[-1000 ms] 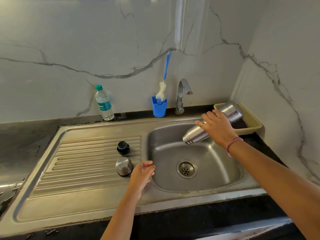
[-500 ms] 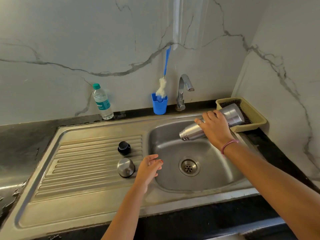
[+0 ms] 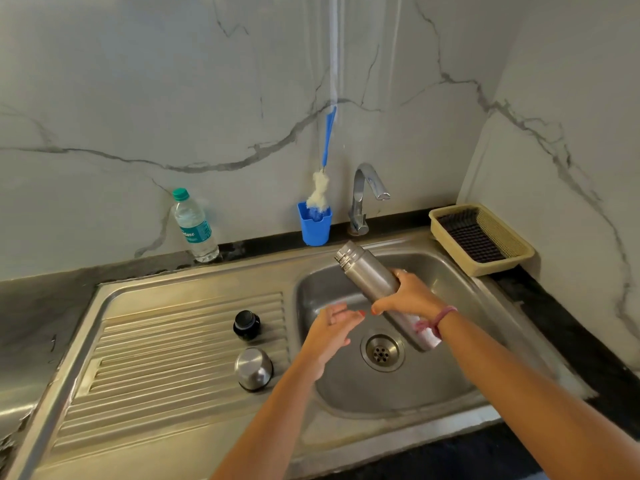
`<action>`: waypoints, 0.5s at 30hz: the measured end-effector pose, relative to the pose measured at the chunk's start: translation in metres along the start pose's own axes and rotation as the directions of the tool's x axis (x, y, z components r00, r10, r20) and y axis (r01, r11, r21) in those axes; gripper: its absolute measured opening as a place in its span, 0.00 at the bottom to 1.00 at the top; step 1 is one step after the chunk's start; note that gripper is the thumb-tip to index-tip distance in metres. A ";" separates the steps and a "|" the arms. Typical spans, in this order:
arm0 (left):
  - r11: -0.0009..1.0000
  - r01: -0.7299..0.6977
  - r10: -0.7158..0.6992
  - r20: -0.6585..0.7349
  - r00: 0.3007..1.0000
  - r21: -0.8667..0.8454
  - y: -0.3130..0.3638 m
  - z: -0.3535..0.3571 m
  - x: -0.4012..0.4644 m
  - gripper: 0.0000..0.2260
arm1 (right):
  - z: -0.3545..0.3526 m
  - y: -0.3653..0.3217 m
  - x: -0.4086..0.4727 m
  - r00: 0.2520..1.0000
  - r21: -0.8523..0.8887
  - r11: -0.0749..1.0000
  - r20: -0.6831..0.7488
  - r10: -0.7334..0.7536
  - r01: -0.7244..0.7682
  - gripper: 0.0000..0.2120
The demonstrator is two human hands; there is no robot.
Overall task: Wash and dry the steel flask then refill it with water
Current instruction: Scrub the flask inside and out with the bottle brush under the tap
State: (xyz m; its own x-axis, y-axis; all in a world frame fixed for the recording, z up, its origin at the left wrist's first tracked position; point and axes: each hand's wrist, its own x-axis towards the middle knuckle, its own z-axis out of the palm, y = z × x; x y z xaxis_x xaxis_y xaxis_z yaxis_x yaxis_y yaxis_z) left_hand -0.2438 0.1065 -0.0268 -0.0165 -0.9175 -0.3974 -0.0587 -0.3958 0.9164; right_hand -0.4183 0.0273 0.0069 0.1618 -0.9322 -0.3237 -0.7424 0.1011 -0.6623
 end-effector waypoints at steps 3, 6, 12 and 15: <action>0.999 -0.037 0.036 -0.023 0.999 -0.040 0.009 0.004 0.004 0.28 | 0.016 -0.005 -0.002 0.998 0.143 0.990 0.063 -0.021 0.012 0.42; 0.994 -0.075 0.069 -0.080 0.994 -0.077 0.017 0.006 0.008 0.28 | 0.032 -0.015 -0.004 0.996 0.186 0.981 0.059 -0.060 0.048 0.35; 0.969 -0.164 0.111 -0.268 0.957 -0.185 0.028 0.000 0.017 0.25 | 0.045 -0.033 -0.003 0.991 0.247 0.961 0.029 -0.132 0.121 0.28; 0.960 -0.212 0.138 -0.351 0.926 -0.182 0.032 -0.003 0.019 0.24 | 0.037 -0.041 0.001 0.970 0.174 0.965 0.112 -0.216 0.194 0.31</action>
State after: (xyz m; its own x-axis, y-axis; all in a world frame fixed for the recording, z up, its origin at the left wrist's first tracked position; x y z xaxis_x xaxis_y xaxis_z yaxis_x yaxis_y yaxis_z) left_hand -0.2431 0.0758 -0.0046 0.3269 -0.9179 -0.2251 0.1288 -0.1927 0.9728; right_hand -0.3632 0.0356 0.0087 0.3900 -0.8870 -0.2470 -0.5721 -0.0233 -0.8199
